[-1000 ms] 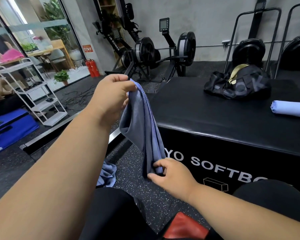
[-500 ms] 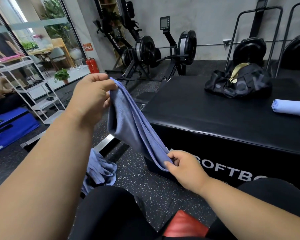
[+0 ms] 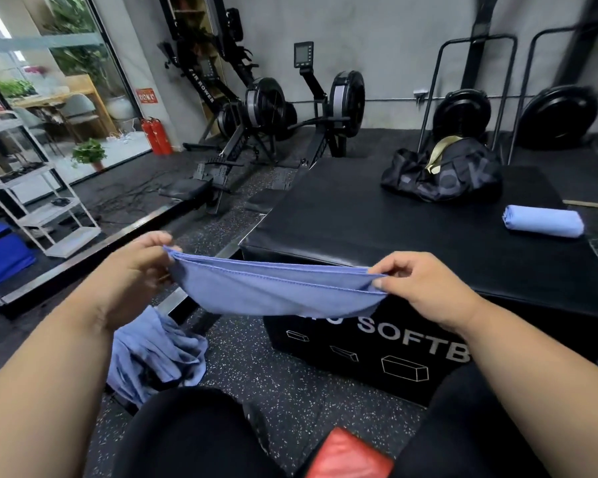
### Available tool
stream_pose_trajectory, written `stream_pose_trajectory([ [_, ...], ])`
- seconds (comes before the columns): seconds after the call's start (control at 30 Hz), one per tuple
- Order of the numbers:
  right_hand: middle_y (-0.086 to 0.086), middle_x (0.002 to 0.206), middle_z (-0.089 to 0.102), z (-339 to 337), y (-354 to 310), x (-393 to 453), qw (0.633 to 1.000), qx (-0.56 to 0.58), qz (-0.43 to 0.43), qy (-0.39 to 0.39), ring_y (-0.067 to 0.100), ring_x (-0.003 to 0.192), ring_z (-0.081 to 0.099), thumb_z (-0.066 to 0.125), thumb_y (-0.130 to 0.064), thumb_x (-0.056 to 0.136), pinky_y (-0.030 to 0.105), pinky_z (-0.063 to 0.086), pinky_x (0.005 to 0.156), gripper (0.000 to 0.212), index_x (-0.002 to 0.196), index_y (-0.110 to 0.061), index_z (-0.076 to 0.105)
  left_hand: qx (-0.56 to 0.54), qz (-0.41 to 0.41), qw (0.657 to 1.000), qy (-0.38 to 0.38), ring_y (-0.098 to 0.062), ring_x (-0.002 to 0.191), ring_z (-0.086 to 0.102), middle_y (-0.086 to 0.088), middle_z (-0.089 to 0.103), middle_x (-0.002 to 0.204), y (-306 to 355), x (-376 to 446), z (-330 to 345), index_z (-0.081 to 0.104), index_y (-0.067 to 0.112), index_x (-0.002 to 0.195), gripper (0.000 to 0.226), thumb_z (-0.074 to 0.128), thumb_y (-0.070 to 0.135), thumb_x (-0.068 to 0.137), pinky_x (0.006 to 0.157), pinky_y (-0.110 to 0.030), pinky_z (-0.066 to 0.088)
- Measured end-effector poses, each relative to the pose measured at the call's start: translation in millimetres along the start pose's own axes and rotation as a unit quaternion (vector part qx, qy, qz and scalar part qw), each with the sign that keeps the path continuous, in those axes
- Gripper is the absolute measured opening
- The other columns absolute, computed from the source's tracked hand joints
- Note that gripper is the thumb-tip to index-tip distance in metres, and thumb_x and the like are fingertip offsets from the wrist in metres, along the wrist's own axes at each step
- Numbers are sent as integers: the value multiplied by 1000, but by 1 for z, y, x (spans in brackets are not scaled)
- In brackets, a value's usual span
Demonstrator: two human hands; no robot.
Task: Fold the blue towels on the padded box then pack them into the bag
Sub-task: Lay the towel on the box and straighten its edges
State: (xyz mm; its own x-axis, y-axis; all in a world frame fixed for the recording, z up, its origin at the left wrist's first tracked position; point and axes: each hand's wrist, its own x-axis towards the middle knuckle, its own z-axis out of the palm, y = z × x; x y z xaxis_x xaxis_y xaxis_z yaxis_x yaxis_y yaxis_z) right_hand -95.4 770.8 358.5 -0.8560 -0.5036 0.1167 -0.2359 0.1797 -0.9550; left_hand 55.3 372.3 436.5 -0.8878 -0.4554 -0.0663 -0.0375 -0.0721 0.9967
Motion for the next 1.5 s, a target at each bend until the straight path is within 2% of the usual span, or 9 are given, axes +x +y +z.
stream_pose_trajectory([
  [0.1,5,92,80,-13,-9,4,999,27,-9,34,15,84,68,70,4,91,33,51,83,24,88,-18,80,-3,-24,999,-22,-10,71,59,7,69,80,-22,5,7,59,27,94,38,46,-10,98,70,-27,47],
  [0.3,0,72,57,-33,-3,12,996,40,3,81,11,66,43,57,14,87,32,30,64,33,77,-16,66,3,-29,999,-46,-8,66,59,4,64,79,-53,19,37,58,24,95,42,43,-15,95,60,-20,53],
  [0.43,-12,60,52,-49,2,12,995,-74,23,60,4,54,37,56,7,88,23,30,56,29,75,-15,71,-3,-34,998,-55,-13,71,55,0,59,82,-62,32,53,61,25,93,42,44,-14,94,58,-22,52],
  [0.57,-22,63,60,-60,7,11,979,-200,11,28,4,52,49,60,5,86,13,36,54,30,79,-18,78,-32,-36,996,-69,-14,72,52,-1,61,83,-63,47,65,66,27,86,48,43,-14,93,57,-22,47],
  [0.73,-9,85,67,-66,26,11,966,-256,-33,16,13,66,63,87,-21,77,28,52,68,17,72,-33,75,-68,-29,993,-87,-10,68,58,0,64,83,-55,62,79,59,23,93,44,37,-16,93,55,-19,47],
  [0.87,-8,87,67,-66,32,16,958,-285,-29,-7,14,70,64,95,-34,70,25,53,69,21,73,-34,75,-44,-16,995,-90,-9,69,60,2,64,83,-48,72,79,57,24,95,45,36,-16,93,59,-21,47],
  [1.13,-3,77,66,-77,42,31,979,-193,-34,46,9,60,51,89,-18,81,25,44,62,23,70,-28,71,-13,-35,996,-83,-10,69,62,0,64,82,-56,86,76,57,22,92,44,39,-18,93,62,-22,53],
  [1.3,-17,54,52,-87,52,40,992,-100,7,70,2,49,39,80,-2,87,15,35,53,20,79,-10,64,-2,-66,995,-72,-14,71,62,1,65,79,-71,103,90,58,22,93,41,42,-16,92,70,-29,48],
  [1.5,-9,73,63,-103,72,56,994,-46,30,99,4,61,50,75,6,89,16,44,61,21,89,-14,70,-15,-111,992,-61,-18,71,60,-2,62,84,-88,133,122,56,22,96,39,44,-14,90,66,-30,49],
])
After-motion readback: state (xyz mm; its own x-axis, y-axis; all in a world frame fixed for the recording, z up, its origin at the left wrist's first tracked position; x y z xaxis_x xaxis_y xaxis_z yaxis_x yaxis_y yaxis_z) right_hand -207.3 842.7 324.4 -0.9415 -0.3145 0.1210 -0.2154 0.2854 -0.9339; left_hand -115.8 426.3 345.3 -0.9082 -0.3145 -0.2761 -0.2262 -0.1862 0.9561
